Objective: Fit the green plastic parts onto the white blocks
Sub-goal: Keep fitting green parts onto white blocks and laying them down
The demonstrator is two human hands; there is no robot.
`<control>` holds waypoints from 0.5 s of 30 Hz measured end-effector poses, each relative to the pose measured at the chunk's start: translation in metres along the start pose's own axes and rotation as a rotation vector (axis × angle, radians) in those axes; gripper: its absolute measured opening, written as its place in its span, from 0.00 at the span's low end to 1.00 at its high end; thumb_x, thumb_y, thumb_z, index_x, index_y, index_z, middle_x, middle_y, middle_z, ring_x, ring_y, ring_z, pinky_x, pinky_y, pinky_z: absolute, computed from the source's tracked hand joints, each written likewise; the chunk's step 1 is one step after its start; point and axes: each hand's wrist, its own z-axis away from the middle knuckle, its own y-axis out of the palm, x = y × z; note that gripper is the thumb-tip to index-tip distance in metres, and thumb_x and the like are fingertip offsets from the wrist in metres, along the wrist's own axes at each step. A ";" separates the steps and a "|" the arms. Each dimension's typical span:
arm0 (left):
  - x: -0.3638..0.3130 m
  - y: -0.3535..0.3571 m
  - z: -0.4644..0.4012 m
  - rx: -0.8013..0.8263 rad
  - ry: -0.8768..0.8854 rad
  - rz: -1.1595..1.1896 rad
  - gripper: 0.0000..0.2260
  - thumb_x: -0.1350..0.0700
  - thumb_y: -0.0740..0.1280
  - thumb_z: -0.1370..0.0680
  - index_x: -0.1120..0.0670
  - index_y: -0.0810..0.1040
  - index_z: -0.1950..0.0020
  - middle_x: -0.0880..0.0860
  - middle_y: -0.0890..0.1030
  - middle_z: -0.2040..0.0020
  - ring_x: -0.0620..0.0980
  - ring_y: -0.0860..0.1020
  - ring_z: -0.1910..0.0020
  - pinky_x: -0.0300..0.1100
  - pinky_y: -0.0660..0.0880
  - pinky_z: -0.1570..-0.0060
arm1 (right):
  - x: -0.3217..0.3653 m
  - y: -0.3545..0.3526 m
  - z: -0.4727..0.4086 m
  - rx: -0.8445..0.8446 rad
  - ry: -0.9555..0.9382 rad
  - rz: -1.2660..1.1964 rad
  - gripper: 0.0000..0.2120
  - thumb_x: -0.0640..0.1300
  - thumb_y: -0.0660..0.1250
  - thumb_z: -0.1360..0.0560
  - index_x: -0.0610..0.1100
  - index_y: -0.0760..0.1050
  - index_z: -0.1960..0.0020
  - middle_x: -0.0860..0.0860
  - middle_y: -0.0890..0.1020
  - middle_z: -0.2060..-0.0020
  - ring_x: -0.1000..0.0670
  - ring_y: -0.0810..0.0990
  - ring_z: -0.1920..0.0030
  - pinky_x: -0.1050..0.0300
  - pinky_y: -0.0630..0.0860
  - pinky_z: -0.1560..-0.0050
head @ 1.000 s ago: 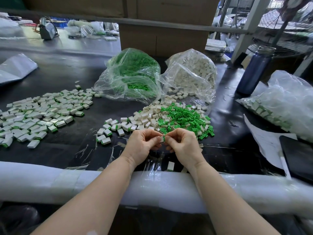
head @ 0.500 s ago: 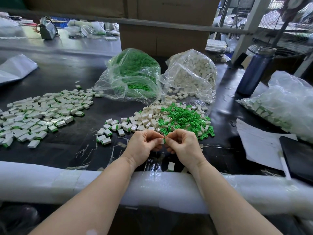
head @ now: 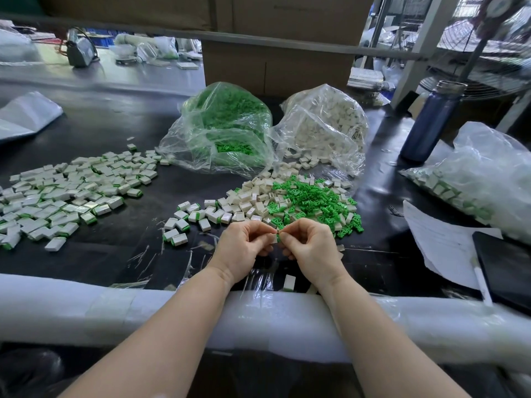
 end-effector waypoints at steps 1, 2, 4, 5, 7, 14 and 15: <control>0.000 0.000 0.000 -0.007 0.002 0.002 0.06 0.65 0.67 0.25 0.56 0.80 0.56 0.53 0.81 0.63 0.46 0.79 0.65 0.34 0.78 0.61 | -0.001 0.000 0.000 -0.022 -0.016 0.021 0.10 0.34 0.68 0.27 0.46 0.76 0.62 0.49 0.80 0.68 0.54 0.78 0.70 0.61 0.78 0.65; 0.000 -0.001 0.000 -0.012 0.003 -0.004 0.06 0.65 0.67 0.25 0.55 0.80 0.56 0.53 0.81 0.63 0.46 0.79 0.65 0.34 0.78 0.61 | -0.001 0.000 0.000 -0.052 -0.028 0.039 0.09 0.34 0.68 0.27 0.46 0.76 0.61 0.48 0.81 0.66 0.52 0.79 0.67 0.59 0.79 0.63; 0.000 -0.002 0.000 -0.018 0.003 -0.014 0.07 0.65 0.67 0.25 0.53 0.80 0.57 0.53 0.82 0.63 0.46 0.80 0.64 0.35 0.78 0.60 | -0.004 -0.002 -0.002 -0.137 -0.027 0.042 0.07 0.35 0.68 0.27 0.46 0.77 0.59 0.48 0.81 0.65 0.49 0.80 0.64 0.57 0.79 0.60; 0.000 -0.002 0.000 -0.017 0.000 -0.012 0.07 0.64 0.67 0.25 0.52 0.80 0.57 0.53 0.82 0.63 0.45 0.80 0.65 0.34 0.78 0.60 | -0.005 -0.004 -0.003 -0.187 -0.019 0.042 0.06 0.36 0.68 0.27 0.46 0.77 0.58 0.48 0.81 0.64 0.49 0.80 0.64 0.56 0.79 0.59; 0.000 -0.002 0.001 -0.008 -0.008 -0.013 0.07 0.64 0.67 0.25 0.51 0.79 0.57 0.52 0.82 0.63 0.43 0.80 0.65 0.33 0.78 0.60 | -0.008 -0.008 -0.005 -0.302 0.001 0.047 0.08 0.36 0.68 0.26 0.48 0.76 0.60 0.48 0.81 0.65 0.47 0.80 0.63 0.54 0.78 0.57; -0.002 -0.003 0.002 -0.002 -0.021 0.004 0.07 0.64 0.67 0.25 0.52 0.79 0.57 0.53 0.81 0.62 0.46 0.79 0.63 0.33 0.78 0.59 | -0.015 -0.025 -0.010 -0.727 0.080 0.005 0.06 0.34 0.69 0.28 0.44 0.78 0.59 0.47 0.81 0.63 0.50 0.77 0.63 0.65 0.74 0.58; -0.002 -0.003 0.002 -0.002 -0.021 0.005 0.07 0.64 0.67 0.25 0.52 0.79 0.57 0.53 0.82 0.62 0.46 0.79 0.63 0.33 0.78 0.59 | -0.017 -0.028 -0.012 -0.790 0.111 0.001 0.04 0.34 0.69 0.28 0.42 0.79 0.57 0.43 0.82 0.59 0.48 0.79 0.60 0.61 0.75 0.55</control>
